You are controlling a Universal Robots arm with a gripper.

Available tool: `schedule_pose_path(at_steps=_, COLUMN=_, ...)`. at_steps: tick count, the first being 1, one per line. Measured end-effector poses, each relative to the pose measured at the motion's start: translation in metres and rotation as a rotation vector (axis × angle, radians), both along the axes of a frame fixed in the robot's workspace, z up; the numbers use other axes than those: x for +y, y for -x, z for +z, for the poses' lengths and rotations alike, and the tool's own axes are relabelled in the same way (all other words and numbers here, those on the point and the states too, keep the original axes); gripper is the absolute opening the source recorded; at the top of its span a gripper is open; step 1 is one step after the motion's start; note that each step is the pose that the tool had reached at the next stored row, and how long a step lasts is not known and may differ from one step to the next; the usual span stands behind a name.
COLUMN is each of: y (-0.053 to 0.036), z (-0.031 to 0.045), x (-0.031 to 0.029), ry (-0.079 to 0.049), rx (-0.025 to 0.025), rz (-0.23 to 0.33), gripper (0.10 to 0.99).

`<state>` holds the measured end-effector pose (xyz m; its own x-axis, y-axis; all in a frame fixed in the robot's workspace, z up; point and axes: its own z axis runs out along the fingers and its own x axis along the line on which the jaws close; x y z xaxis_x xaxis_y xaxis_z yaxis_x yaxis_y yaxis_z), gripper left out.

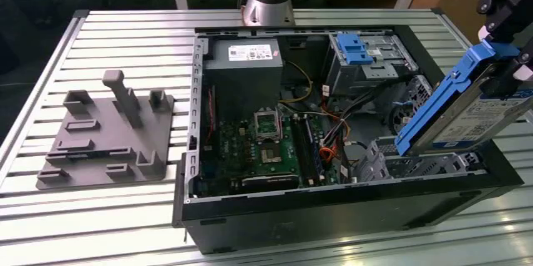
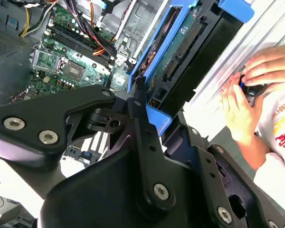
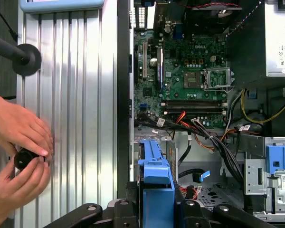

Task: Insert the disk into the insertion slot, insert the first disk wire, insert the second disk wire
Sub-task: 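Insert the disk into the insertion slot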

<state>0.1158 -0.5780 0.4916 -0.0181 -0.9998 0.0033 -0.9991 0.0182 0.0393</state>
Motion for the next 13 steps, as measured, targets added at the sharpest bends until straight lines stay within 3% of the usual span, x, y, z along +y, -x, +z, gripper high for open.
schedule_pose_path(at_steps=2, y=0.0000, z=0.0001, x=-0.0001, ry=-0.002, rx=0.0000, rz=0.000, gripper=0.365)
schedule_pose_path(at_steps=4, y=0.0000, z=0.0000, x=-0.0002, ry=-0.014, rx=0.0000, rz=0.000, gripper=0.365)
schedule_pose_path(at_steps=8, y=0.0000, z=0.0000, x=-0.0010, ry=-0.050, rx=0.0000, rz=0.000, gripper=0.365)
schedule_pose_path(at_steps=13, y=0.0000, z=0.0001, x=-0.0031, ry=-0.107, rx=0.0000, rz=0.000, gripper=0.365)
